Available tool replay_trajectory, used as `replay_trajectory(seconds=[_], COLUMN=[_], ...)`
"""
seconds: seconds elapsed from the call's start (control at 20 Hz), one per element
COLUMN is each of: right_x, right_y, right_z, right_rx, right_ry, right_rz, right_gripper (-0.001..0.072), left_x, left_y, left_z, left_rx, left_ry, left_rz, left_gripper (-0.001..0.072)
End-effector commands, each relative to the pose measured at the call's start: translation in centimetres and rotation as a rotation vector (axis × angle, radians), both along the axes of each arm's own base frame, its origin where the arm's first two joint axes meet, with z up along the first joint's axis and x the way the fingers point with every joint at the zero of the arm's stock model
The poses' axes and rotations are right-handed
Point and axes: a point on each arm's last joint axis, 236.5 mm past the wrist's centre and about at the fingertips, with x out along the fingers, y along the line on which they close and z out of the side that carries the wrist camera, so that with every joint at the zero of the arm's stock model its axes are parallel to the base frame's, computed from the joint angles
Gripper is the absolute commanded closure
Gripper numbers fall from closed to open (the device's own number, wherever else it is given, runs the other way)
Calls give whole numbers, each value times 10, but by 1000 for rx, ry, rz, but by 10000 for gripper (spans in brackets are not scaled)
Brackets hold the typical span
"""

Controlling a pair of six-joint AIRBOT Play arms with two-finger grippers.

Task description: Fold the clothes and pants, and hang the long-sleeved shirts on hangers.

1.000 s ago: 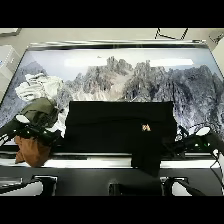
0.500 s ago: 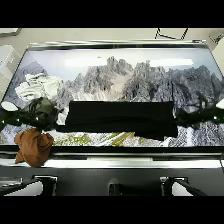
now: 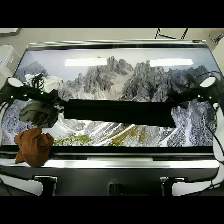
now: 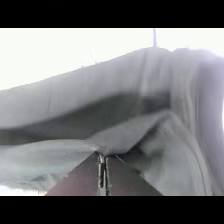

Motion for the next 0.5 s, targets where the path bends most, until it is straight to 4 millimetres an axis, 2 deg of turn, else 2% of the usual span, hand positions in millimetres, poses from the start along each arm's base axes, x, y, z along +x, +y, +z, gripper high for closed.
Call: replay_trajectory(seconds=[0.0, 0.1, 0.15, 0.2, 0.25, 0.3, 0.35, 0.4, 0.45], right_x=[15, 15, 18, 20, 20, 15, 3, -15, -35], right_y=[7, 6, 5, 2, 0, -8, -22, -43, -63], right_z=[-35, -43, -40, -32, -19, -6, 1, 2, -2], right_rx=[44, 46, 44, 54, 92, 127, 140, 163, 183], right_ry=[44, 56, 45, 38, 37, 37, 59, 105, 165], right_rz=[-39, -46, -51, -56, -55, -28, -3, -16, -42], right_gripper=[674, 673, 647, 531, 323, 169, 66, 12, -3], left_x=[49, 50, 48, 45, 43, 42, 41, 38, 35], left_y=[-27, -30, -29, -27, -21, -11, 1, 14, 24], left_z=[-21, -42, -47, -47, -41, -31, -19, -5, 9], left_rx=[-105, -115, -122, -126, -132, -137, -143, -148, -152], left_ry=[-20, 32, 58, 67, 71, 67, 60, 51, 46], left_rz=[51, 82, 92, 87, 87, 91, 97, 102, 109], left_gripper=[687, 674, 538, 306, 95, 43, 44, 43, 43])
